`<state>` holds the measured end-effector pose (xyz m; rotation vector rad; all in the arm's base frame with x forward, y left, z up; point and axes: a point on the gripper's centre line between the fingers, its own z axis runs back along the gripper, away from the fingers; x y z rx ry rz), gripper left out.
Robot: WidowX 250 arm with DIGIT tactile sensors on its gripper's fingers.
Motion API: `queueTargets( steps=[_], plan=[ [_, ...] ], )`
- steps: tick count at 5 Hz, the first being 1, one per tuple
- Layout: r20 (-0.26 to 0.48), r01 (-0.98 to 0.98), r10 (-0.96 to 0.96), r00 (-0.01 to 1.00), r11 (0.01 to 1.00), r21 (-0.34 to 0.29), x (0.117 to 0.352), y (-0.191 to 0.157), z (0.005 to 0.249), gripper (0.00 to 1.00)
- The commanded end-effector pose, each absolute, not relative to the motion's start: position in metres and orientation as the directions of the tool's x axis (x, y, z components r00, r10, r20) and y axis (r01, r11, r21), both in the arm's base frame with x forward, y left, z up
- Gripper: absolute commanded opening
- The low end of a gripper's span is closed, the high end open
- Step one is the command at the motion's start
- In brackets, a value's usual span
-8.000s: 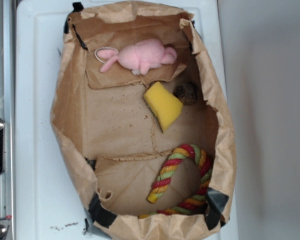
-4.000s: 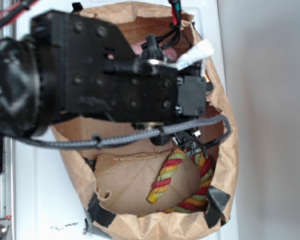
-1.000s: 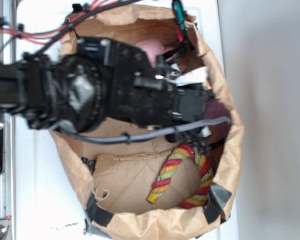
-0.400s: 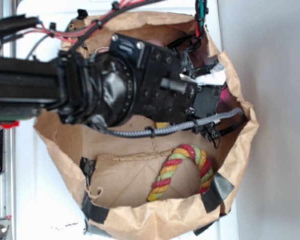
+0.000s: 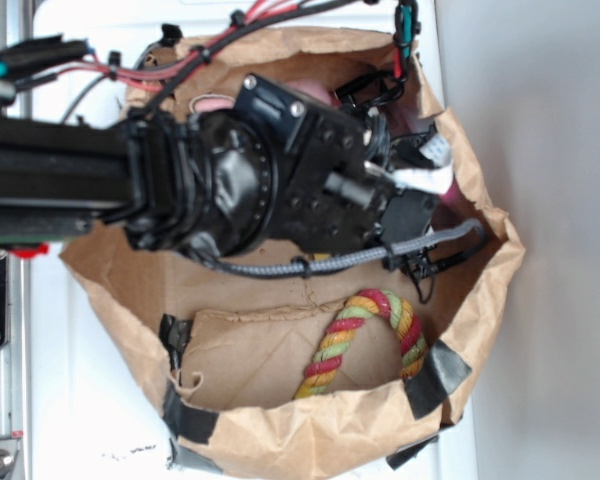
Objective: Grab the rock.
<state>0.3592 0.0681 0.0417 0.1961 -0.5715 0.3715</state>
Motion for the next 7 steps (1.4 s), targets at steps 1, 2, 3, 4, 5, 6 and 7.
queueTargets(
  steps=[1,2,3,4,5,6,7],
  plan=[
    [0.553,-0.374,0.281,0.784,0.925,0.060,0.363,0.063,0.040,0.00],
    [0.574,-0.369,0.265,0.775,0.927,0.070,0.362,0.062,0.046,0.00],
    [0.576,-0.375,0.268,0.773,0.924,0.073,0.362,0.064,0.047,0.00],
    [0.579,-0.378,0.271,0.769,0.923,0.071,0.362,0.066,0.050,0.00],
    [0.579,-0.388,0.279,0.766,0.919,0.071,0.360,0.068,0.054,0.00],
    [0.567,-0.413,0.306,0.765,0.908,0.067,0.353,0.072,0.064,0.00],
    [0.534,-0.423,0.341,0.774,0.905,0.036,0.338,0.074,0.088,0.00]
  ],
)
